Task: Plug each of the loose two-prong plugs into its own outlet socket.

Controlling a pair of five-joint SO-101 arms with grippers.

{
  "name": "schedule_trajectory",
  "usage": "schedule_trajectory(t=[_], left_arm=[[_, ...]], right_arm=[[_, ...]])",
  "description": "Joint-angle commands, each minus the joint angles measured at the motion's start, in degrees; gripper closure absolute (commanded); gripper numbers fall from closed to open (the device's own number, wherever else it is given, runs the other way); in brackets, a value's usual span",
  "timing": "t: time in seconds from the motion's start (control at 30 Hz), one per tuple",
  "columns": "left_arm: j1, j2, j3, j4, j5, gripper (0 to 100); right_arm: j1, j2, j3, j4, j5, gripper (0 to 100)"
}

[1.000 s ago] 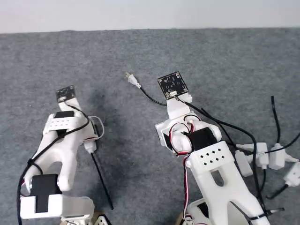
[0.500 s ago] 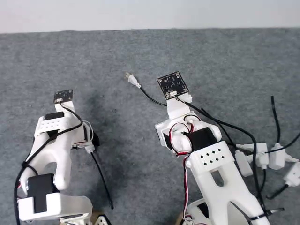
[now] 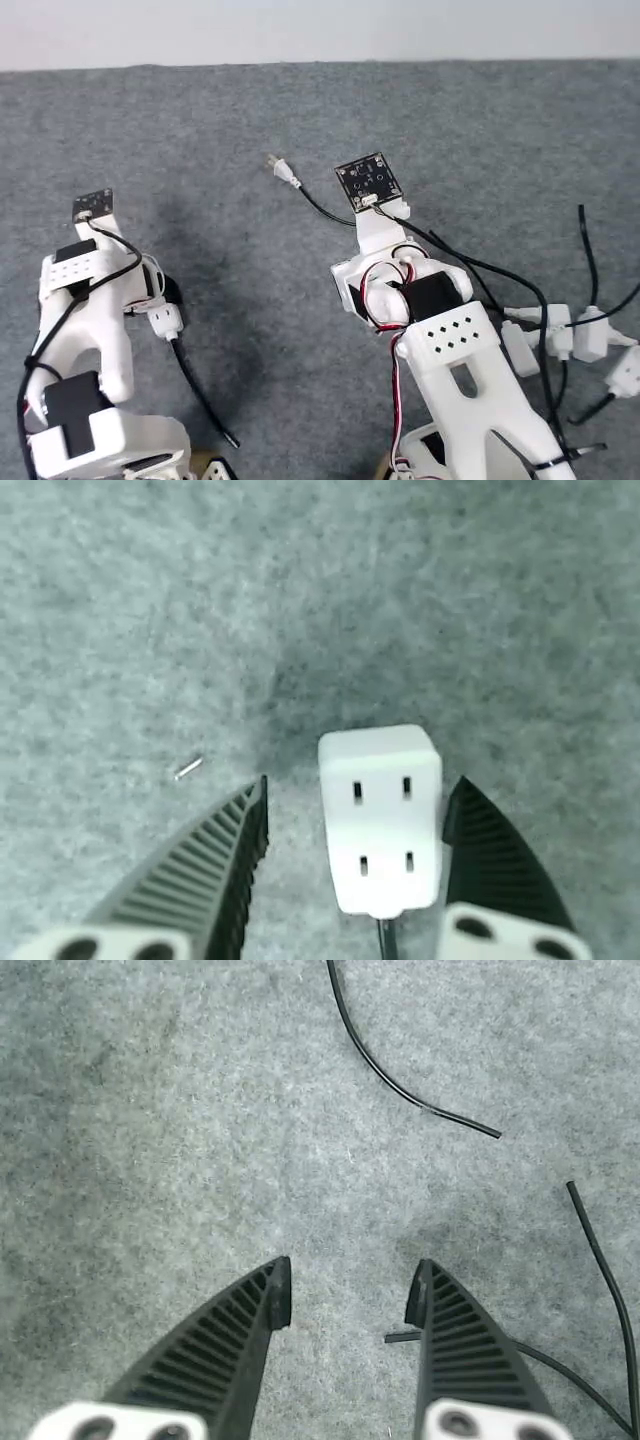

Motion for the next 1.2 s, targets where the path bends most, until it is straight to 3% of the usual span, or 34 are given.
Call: schedule_trajectory(t=[0.0, 0.2, 0.47, 0.57, 0.77, 1.0, 1.17], left_arm=[[-0.70, -1.41, -3.47, 3.08, -0.53, 73], [1.05, -0.97, -5.14, 6.86, -0.26, 73], [8.79, 4.57, 0.13, 2.81, 1.05, 73], [8.79, 7.65, -2.33, 4.04, 5.89, 79], [11.16, 11.16, -6.81, 4.40, 6.33, 99], [23.03, 11.08, -7.60, 3.34, 6.77, 98], [24.53, 11.60, -10.95, 2.55, 11.16, 98]], right_arm=[[-0.31, -1.63, -0.53, 0.48, 0.70, 81.6], [-0.31, -1.80, -0.53, 0.48, 0.70, 81.6], [-0.31, -1.80, -0.53, 1.10, 0.70, 81.6], [-0.31, -1.80, -0.62, 1.19, 0.70, 81.6], [-0.31, -1.80, -0.62, 1.19, 0.70, 81.6], [0.13, -1.80, -0.62, 0.92, 0.70, 81.6], [0.13, -1.80, -0.62, 0.92, 0.70, 81.6]])
